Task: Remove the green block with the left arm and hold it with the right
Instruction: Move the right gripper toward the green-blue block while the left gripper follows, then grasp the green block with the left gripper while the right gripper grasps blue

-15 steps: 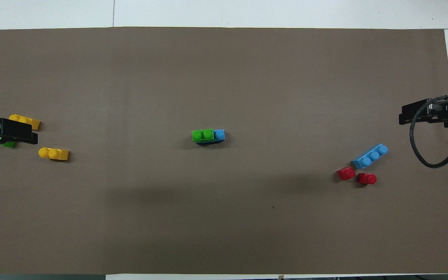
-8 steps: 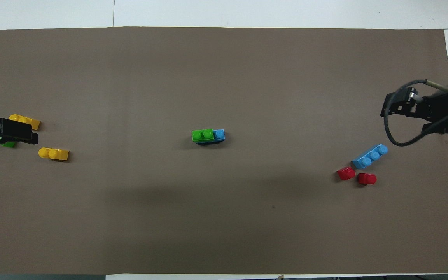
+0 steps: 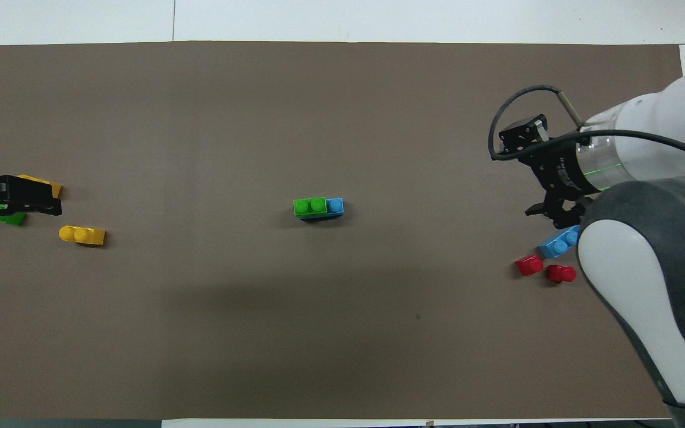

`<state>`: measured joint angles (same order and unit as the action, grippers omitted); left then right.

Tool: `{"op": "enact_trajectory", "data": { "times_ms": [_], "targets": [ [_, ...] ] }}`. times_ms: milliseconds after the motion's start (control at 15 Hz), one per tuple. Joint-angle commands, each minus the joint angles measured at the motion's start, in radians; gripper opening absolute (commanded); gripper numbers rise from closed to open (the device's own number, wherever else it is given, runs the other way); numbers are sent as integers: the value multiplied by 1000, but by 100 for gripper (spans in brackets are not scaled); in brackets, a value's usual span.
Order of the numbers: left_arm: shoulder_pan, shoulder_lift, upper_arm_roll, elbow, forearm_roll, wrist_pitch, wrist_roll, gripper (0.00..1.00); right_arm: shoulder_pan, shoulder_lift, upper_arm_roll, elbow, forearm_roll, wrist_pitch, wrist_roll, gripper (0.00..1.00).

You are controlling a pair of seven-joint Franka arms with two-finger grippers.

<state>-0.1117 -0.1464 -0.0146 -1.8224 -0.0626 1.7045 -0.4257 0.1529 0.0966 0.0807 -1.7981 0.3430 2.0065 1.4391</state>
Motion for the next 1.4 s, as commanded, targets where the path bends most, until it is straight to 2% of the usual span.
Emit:
{"op": "enact_trajectory", "data": {
  "times_ms": [0, 133, 333, 600, 1000, 1067, 1333],
  "targets": [
    [-119, -62, 4, -132, 10, 107, -290, 100, 75, 43, -2, -87, 69, 185, 130, 99],
    [-216, -52, 4, -181, 10, 188, -538, 100, 120, 86, -2, -115, 125, 265, 132, 99],
    [-333, -32, 4, -227, 10, 285, -917, 100, 162, 150, -2, -119, 188, 305, 130, 98],
    [-456, 112, 4, -212, 61, 415, -1364, 100, 237, 235, -2, -119, 209, 380, 124, 99],
    [-485, 306, 5, -88, 108, 484, -1868, 100, 301, 311, -2, -95, 228, 465, 124, 99],
    [-484, 312, 5, -86, 110, 501, -1933, 100, 307, 322, -2, -93, 243, 489, 122, 99],
    [-484, 382, 7, -55, 122, 552, -2006, 100, 347, 364, -2, -81, 252, 552, 124, 98]
  ]
}}
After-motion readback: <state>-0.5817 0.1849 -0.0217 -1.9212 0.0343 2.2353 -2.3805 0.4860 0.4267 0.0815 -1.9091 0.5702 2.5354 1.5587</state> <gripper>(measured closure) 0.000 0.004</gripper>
